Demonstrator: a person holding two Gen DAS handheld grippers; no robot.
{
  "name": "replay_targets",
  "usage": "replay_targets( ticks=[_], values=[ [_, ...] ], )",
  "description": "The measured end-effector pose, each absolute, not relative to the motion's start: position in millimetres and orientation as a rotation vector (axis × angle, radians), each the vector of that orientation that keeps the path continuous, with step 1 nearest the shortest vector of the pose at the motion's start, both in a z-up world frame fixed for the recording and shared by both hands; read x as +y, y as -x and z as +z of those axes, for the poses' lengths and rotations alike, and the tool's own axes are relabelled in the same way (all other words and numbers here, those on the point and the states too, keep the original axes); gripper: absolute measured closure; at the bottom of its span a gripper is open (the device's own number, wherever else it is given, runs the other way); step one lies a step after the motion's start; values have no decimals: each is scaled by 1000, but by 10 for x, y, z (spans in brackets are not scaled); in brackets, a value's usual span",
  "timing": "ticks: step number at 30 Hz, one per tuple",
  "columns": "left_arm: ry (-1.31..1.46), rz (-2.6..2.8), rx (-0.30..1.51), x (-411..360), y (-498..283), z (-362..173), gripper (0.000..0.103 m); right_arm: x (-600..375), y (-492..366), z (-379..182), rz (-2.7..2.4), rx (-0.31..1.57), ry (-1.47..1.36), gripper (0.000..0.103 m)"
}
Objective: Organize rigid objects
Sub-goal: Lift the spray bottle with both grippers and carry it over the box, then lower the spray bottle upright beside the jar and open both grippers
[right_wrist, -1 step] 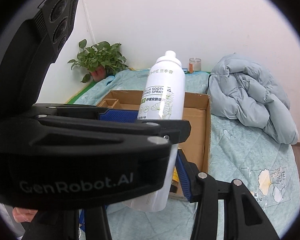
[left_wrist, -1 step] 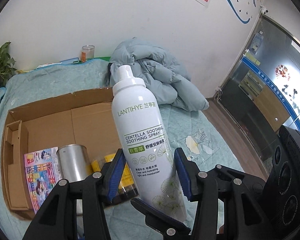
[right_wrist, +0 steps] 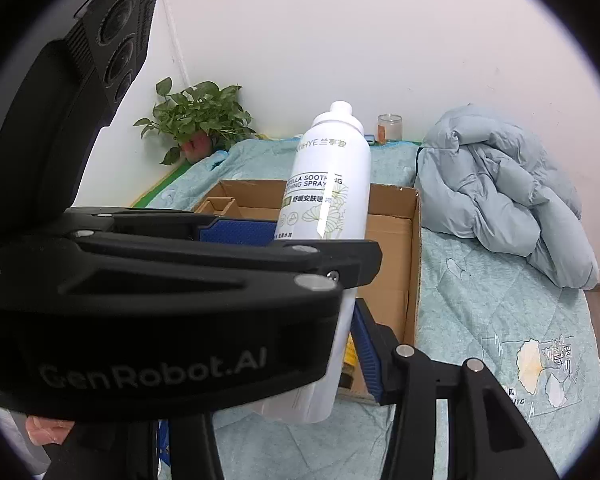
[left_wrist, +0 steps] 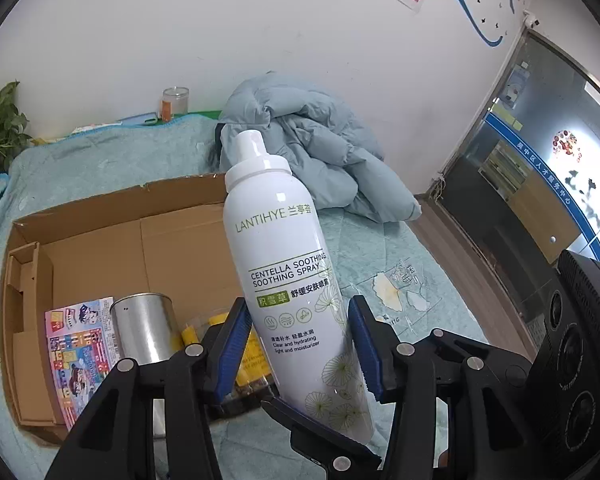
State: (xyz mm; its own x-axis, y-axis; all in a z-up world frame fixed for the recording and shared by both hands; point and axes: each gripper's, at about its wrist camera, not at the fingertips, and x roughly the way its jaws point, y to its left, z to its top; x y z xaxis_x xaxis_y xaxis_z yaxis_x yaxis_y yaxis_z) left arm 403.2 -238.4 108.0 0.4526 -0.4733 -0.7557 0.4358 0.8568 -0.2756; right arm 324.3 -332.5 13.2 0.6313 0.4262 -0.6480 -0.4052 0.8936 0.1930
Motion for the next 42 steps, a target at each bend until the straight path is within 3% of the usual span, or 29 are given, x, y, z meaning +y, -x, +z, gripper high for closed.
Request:
replay_targets(
  ticks=[19, 27, 32, 33, 35, 36, 37, 39, 41, 42],
  values=[
    [75, -571, 1250, -2731, -4869, -376, 56, -3509, -3827, -820, 445, 960, -82, 56],
    [84, -566, 1282, -2767, -4866, -531, 57, -3563, -3788, -991, 420, 1000, -114, 56],
    [71, -571, 1220, -2634, -4700, -234, 56, -3707, -3718, -914, 375, 982, -154, 57],
    [73, -567, 1193, -2576, -4638, -150, 54, -3737, -3675, -877, 355, 970, -154, 55],
    [85, -552, 1101, -2392, -4408, 57, 51, -3788, -3542, -790, 308, 920, -138, 41],
    [77, -537, 1061, -2308, -4295, 148, 46, -3812, -3450, -752, 294, 891, -145, 27],
    [56, -505, 994, -2178, -4116, 276, 41, -3828, -3367, -730, 287, 867, -155, 20],
    [7, -414, 869, -1952, -3806, 478, 13, -3806, -3173, -711, 289, 835, -150, 20],
    [-50, -314, 759, -1743, -3522, 649, 4, -3714, -2979, -710, 291, 820, -106, 20],
    [-70, -279, 718, -1656, -3400, 713, 4, -3671, -2909, -700, 291, 812, -87, 21]
  ],
)
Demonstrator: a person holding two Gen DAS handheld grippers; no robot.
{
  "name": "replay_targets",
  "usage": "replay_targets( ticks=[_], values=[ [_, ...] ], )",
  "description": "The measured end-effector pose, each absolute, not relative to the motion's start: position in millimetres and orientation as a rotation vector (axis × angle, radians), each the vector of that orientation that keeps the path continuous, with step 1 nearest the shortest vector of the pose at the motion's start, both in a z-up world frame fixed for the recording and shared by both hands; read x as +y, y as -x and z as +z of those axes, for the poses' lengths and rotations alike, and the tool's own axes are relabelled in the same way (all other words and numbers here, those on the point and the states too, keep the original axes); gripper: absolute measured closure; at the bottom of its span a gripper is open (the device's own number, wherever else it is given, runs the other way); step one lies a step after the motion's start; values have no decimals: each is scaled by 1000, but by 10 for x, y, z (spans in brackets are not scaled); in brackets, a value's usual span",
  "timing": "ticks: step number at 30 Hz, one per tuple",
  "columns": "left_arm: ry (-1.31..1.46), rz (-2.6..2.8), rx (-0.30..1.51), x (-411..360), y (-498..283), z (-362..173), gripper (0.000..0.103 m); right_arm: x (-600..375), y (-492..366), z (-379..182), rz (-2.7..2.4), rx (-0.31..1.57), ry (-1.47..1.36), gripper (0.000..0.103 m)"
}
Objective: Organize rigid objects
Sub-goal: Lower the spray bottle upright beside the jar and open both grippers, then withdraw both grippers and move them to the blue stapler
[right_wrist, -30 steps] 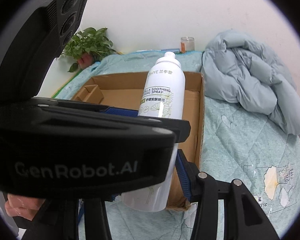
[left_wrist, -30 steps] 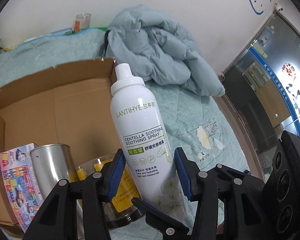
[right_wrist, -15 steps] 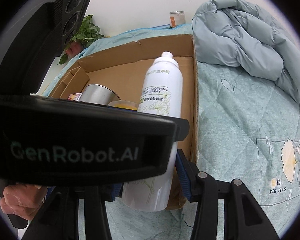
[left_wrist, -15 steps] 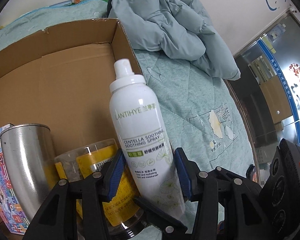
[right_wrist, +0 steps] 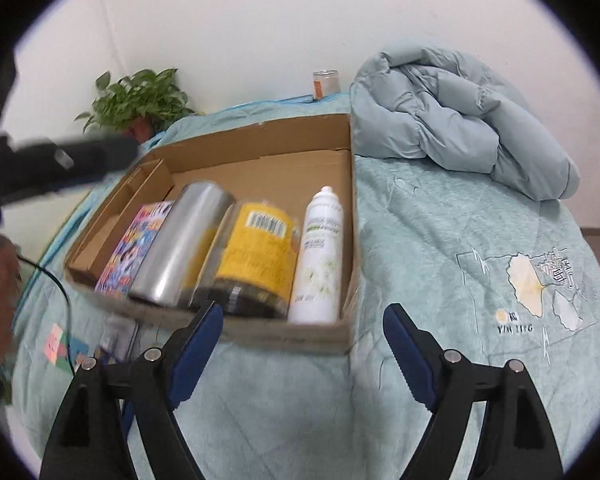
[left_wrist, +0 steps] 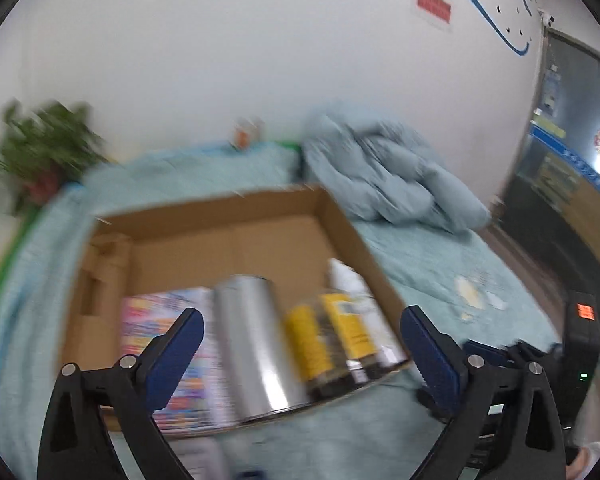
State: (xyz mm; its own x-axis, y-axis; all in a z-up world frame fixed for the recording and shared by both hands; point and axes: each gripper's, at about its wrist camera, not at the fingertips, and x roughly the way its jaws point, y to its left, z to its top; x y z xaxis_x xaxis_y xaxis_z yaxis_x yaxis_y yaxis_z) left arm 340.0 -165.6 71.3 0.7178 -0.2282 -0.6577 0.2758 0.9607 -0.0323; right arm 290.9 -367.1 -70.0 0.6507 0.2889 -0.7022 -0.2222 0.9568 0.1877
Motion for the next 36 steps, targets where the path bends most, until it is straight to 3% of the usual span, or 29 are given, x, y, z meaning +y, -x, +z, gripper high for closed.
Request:
replay_targets(
  ticks=[1, 2, 3, 4, 5, 7, 8, 9, 10, 11, 14, 28, 29, 30, 31, 32, 34, 35, 36],
  values=[
    [-98, -236, 666, -1519, -3227, 807, 4, -3615, -2787, -685, 296, 793, -70, 22],
    [-117, -204, 641, -1432, -3118, 858, 17, -3588, -2696, -662, 299, 770, -64, 27],
    [-138, -167, 622, -1337, -3008, 913, 61, -3547, -2582, -629, 280, 732, -46, 66],
    [-161, -128, 631, -1221, -2893, 961, 87, -3492, -2530, -617, 251, 720, -13, 93],
    [-149, -104, 651, -1105, -2819, 995, 101, -3429, -2470, -604, 228, 725, 21, 93],
    [-55, -62, 632, -819, -2583, 1089, 102, -3367, -2339, -552, 248, 726, -6, 91],
    [-32, -44, 613, -732, -2473, 1108, 99, -3334, -2258, -510, 265, 722, -22, 84],
    [-9, -20, 592, -644, -2328, 1116, 72, -3298, -2195, -474, 272, 718, -20, 54],
    [3, 0, 583, -564, -2226, 1114, 45, -3241, -2093, -424, 274, 703, -14, 13],
    [15, 23, 573, -505, -2117, 1104, 1, -3213, -2020, -401, 271, 681, -16, 3],
    [60, 58, 523, -262, -1723, 1026, 1, -3115, -1769, -316, 260, 614, -23, 1],
    [64, 81, 561, 57, -976, 797, 3, -2865, -1334, -389, 285, 637, -43, 1],
    [39, 85, 559, 16, -997, 769, 22, -2854, -1321, -401, 292, 639, -37, 2],
    [2, 88, 567, -34, -978, 721, 62, -2846, -1305, -412, 294, 637, -30, 14],
    [-23, 81, 595, -74, -1042, 698, 80, -2837, -1292, -424, 295, 640, -22, 37],
    [-22, 67, 616, -91, -1080, 665, 97, -2815, -1295, -449, 302, 661, -10, 45],
    [22, 41, 627, -87, -1082, 606, 95, -2797, -1308, -486, 321, 687, -12, 41],
    [29, 31, 627, -96, -1076, 585, 86, -2796, -1305, -496, 333, 685, -25, 38],
    [22, 20, 639, -105, -1096, 567, 48, -2786, -1299, -501, 339, 681, -29, 23]
  ],
)
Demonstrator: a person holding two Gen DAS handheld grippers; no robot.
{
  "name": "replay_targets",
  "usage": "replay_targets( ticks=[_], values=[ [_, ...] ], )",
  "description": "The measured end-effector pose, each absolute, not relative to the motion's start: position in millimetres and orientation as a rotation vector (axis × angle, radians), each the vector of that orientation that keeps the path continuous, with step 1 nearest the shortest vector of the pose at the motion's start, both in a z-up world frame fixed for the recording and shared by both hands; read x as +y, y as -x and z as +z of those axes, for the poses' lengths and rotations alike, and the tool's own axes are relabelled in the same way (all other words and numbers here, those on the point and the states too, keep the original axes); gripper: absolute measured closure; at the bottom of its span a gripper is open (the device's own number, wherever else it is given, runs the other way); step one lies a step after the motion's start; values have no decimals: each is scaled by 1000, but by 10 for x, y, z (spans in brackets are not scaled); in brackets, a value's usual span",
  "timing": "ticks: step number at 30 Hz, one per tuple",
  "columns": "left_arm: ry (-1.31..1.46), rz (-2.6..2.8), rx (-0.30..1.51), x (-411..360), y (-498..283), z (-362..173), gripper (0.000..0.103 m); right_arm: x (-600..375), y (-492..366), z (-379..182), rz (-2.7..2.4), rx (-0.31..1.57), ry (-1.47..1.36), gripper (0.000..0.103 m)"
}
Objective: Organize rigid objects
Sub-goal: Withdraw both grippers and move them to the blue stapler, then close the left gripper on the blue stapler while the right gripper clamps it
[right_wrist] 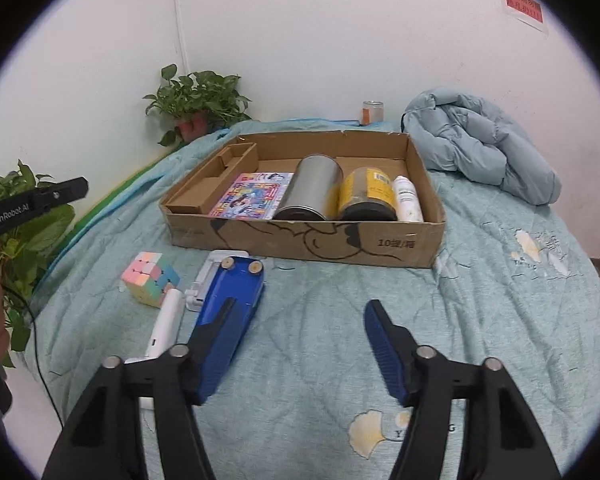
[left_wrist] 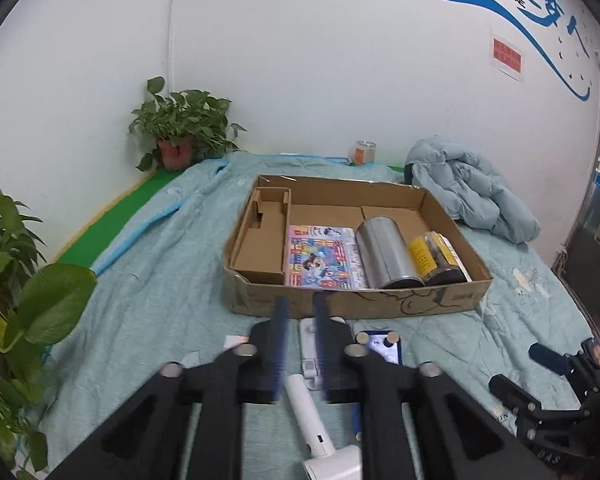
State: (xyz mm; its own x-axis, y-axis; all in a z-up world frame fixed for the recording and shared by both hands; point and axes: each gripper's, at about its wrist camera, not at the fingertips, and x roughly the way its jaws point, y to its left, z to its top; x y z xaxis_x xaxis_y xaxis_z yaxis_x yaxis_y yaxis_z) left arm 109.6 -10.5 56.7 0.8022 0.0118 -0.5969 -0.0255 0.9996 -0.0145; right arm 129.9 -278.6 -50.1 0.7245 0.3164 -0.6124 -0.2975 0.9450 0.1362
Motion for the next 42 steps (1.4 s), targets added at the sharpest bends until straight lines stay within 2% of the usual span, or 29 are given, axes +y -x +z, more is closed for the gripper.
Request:
replay_targets(
  ticks=[1, 2, 3, 4, 13, 16, 23, 26, 30, 31, 33, 39, 42],
  values=[
    [10, 11, 668, -129, -1112, 531, 23, -2776, -1286, -503, 341, 669, -33, 11],
    [9, 11, 668, -136, -1114, 514, 2, -2770, -1267, -505, 342, 650, -43, 8],
    [16, 10, 649, -136, -1097, 494, 2, -2759, -1263, -511, 348, 645, -51, 1],
    [20, 11, 647, -135, -1093, 448, 2, -2747, -1268, -528, 361, 649, -64, 0],
    [203, -174, 915, 58, -1617, -280, 2, -2337, -1568, -1087, 475, 887, -131, 0],
    [240, -214, 977, 7, -1796, -516, 6, -2219, -1633, -1160, 507, 914, -136, 2],
    [224, -335, 1113, -298, -2107, -874, 37, -2196, -1630, -1161, 549, 902, -79, 6],
    [213, -368, 1176, -430, -2169, -1023, 41, -2259, -1581, -1253, 558, 936, -86, 9],
    [244, -388, 1253, -541, -2241, -1190, 62, -2374, -1565, -1342, 549, 962, -128, 15],
    [244, -386, 1266, -580, -2248, -1215, 64, -2399, -1563, -1351, 545, 966, -132, 18],
    [233, -386, 1273, -665, -2225, -1222, 65, -2462, -1546, -1350, 530, 970, -123, 25],
    [267, -480, 1259, -1028, -2165, -1093, 63, -2697, -1426, -1291, 517, 927, -129, 26],
    [256, -490, 1242, -1142, -2157, -1002, 57, -2774, -1366, -1289, 520, 913, -134, 26]
  ],
)
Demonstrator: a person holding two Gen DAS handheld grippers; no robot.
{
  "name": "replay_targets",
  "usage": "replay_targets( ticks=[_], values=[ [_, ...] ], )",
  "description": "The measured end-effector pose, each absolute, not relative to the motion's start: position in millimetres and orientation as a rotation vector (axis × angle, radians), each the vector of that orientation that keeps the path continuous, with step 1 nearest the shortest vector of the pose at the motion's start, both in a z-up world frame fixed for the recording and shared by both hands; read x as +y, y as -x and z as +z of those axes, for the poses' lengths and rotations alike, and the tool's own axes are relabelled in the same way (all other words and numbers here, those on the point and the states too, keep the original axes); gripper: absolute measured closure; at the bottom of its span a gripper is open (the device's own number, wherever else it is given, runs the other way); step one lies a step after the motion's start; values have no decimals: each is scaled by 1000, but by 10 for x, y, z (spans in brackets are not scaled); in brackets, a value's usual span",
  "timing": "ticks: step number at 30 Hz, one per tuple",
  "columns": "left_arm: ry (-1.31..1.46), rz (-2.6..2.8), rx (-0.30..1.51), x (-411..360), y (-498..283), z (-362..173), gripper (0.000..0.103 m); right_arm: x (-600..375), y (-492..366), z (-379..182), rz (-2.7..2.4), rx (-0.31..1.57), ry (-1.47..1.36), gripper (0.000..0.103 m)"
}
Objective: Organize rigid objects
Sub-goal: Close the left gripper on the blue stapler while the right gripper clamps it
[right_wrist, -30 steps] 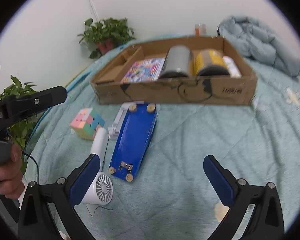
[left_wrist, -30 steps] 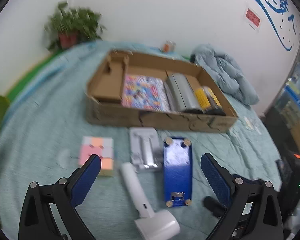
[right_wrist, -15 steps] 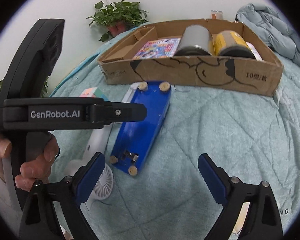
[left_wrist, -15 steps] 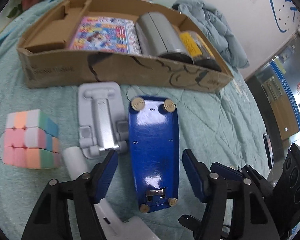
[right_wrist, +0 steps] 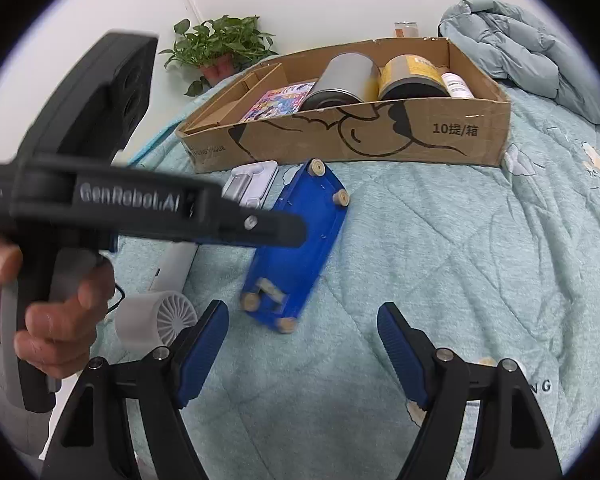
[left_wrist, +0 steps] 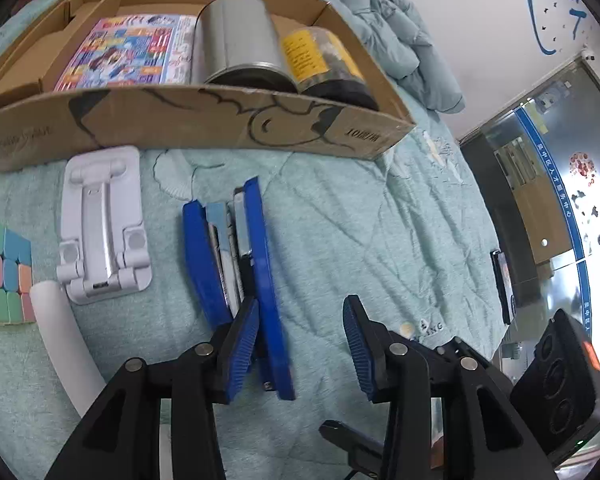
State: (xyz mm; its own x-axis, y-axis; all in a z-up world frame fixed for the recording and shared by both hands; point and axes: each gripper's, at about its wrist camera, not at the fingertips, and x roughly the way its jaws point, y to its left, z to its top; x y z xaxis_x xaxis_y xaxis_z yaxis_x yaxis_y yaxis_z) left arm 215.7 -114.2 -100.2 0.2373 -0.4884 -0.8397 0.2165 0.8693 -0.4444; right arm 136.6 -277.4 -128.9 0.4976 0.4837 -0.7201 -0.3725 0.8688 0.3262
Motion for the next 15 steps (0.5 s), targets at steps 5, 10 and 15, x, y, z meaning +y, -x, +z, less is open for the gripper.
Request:
replay_targets(
  ticks=[5, 10, 15],
  values=[
    [261, -385, 1131, -896, -2085, -756, 26, -2770, -1369, -1299, 505, 900, -146, 26],
    [298, -287, 1114, -558, -2076, -738, 26, -2500, -1517, -1310, 485, 886, -101, 26],
    [295, -266, 1116, -429, -2064, -786, 27, -2208, -1691, -1450, 479, 908, -25, 28]
  ],
)
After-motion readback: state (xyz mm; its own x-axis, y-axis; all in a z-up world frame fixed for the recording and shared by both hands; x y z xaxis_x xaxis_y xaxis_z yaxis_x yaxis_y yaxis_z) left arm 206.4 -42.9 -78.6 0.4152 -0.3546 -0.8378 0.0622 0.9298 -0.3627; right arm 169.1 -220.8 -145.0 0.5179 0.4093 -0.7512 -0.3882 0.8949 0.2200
